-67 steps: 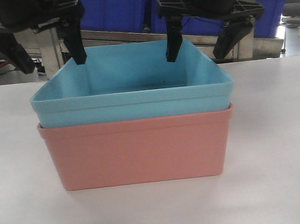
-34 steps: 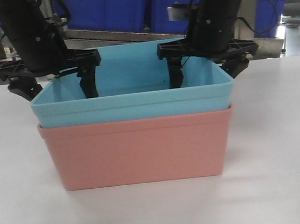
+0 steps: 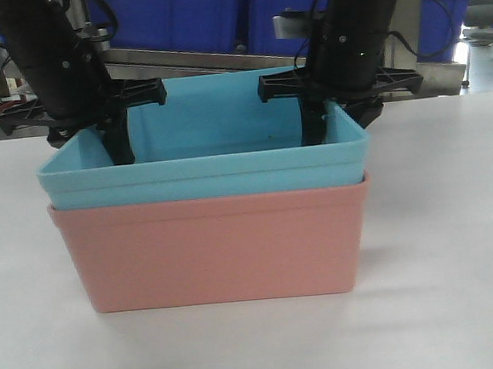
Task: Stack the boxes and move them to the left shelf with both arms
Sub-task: 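Lift the stacked bins off the table with both grippers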
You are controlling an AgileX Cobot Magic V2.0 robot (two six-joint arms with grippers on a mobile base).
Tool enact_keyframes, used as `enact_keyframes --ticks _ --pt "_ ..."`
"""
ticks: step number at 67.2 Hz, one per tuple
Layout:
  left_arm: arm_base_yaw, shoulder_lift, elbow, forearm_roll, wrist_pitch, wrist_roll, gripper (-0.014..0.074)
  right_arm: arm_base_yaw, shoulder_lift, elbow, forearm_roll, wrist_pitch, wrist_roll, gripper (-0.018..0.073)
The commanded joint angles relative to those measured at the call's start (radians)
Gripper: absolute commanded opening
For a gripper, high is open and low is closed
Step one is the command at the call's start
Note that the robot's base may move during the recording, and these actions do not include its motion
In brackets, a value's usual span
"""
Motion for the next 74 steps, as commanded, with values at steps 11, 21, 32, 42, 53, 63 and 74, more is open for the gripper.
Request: enact_keyframes --ticks 11,21,32,42,53,63,74 --pt "-0.001 -0.053 -0.017 -0.01 0.004 -0.021 -0.0003 -0.002 -0.074 -0.028 -0.033 -0.02 0.009 0.0055" --pt "-0.001 -0.096 -0.017 -0.009 0.027 -0.027 -0.0003 -0.002 -0.117 -0.028 -0.045 -0.013 0.009 0.0055" --pt "-0.001 -0.183 -0.017 -0.004 0.05 -0.038 -0.0003 -0.002 -0.183 -0.028 -0.059 0.001 0.009 0.0055" --pt "-0.001 -0.275 -0.017 0.024 0.06 -0.092 -0.0003 -0.002 -0.262 -0.026 -0.092 0.007 0.017 0.0055" --pt "-0.008 -0.356 -0.017 0.024 0.086 -0.102 -0.0003 -0.002 -0.355 -0.001 -0.124 0.011 0.032 0.0055" --pt "-0.049 -0.42 0.003 0.078 0.124 -0.145 -0.0003 0.007 -0.452 0.075 -0.132 0.004 0.032 0.0055" --pt "-0.147 -0.469 0.057 0.182 0.119 -0.253 -0.0003 0.053 -0.551 0.194 -0.142 -0.055 0.05 0.0055"
